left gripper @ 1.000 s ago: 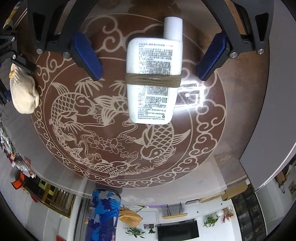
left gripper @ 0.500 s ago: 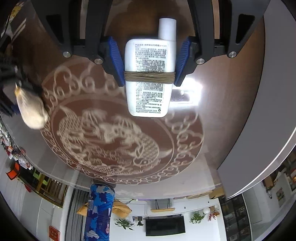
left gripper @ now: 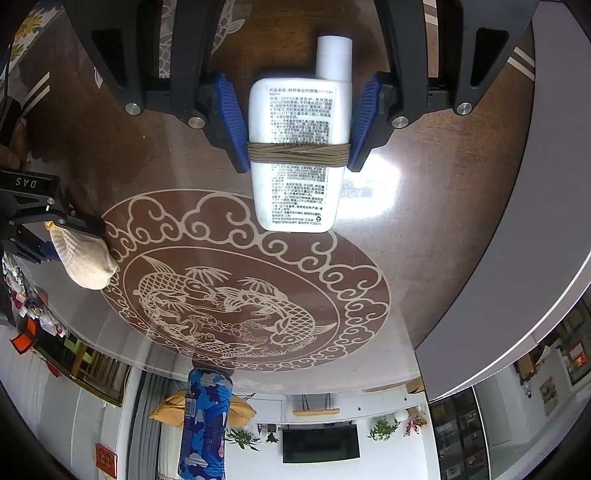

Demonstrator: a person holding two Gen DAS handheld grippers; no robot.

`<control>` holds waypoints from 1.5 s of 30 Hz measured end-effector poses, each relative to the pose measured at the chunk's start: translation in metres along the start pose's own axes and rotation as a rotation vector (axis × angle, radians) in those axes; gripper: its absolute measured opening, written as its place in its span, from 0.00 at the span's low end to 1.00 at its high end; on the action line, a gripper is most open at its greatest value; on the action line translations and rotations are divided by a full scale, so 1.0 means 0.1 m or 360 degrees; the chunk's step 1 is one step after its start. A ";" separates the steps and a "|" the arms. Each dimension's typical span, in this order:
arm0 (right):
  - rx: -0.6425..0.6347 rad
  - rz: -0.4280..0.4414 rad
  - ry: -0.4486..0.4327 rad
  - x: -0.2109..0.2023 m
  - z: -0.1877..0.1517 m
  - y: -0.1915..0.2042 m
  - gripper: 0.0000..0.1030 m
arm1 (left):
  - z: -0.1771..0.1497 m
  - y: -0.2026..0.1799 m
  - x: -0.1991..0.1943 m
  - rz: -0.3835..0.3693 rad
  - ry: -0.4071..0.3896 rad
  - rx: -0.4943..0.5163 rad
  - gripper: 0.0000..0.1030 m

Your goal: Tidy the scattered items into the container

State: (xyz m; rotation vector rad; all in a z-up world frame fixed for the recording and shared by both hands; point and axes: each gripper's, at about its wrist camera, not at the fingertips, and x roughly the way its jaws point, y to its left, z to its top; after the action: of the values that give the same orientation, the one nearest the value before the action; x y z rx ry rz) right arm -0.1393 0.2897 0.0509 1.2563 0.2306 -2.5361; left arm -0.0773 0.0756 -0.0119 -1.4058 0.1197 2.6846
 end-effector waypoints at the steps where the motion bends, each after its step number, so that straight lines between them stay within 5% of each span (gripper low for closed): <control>1: 0.0001 0.0000 0.0000 0.00 0.00 0.00 0.80 | -0.01 0.00 0.00 0.0001 -0.0003 0.0000 0.52; 18: -0.0004 -0.0002 -0.0002 -0.01 0.00 0.00 0.79 | -0.08 0.00 -0.05 -0.0007 -0.0030 -0.0004 0.52; 20: -0.0030 0.0025 -0.0024 -0.04 0.00 0.02 0.60 | -0.11 0.00 -0.06 -0.0012 -0.0024 0.0002 0.52; 22: -0.0027 0.0042 -0.0035 -0.06 -0.02 0.05 0.53 | -0.15 0.00 -0.09 -0.0015 -0.0022 0.0005 0.52; 33: -0.0089 0.0084 -0.0036 -0.32 -0.37 0.41 0.54 | -0.40 0.00 -0.26 -0.0031 -0.0019 0.0020 0.52; 35: -0.0072 0.0084 -0.0031 -0.34 -0.40 0.41 0.64 | -0.42 0.00 -0.27 -0.0032 -0.0021 0.0016 0.52; 40: -0.0094 0.0089 -0.0010 -0.32 -0.40 0.43 0.76 | -0.45 0.08 -0.25 -0.0011 -0.0004 -0.0007 0.81; 45: -0.0099 0.0093 -0.0007 -0.31 -0.40 0.44 0.78 | -0.45 0.09 -0.23 -0.0002 0.0003 -0.0008 0.86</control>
State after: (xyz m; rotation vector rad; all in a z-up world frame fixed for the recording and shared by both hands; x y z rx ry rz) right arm -0.0766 0.2650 0.0512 1.2158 0.2660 -2.4630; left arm -0.0293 0.0603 -0.0183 -1.4098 0.1120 2.6844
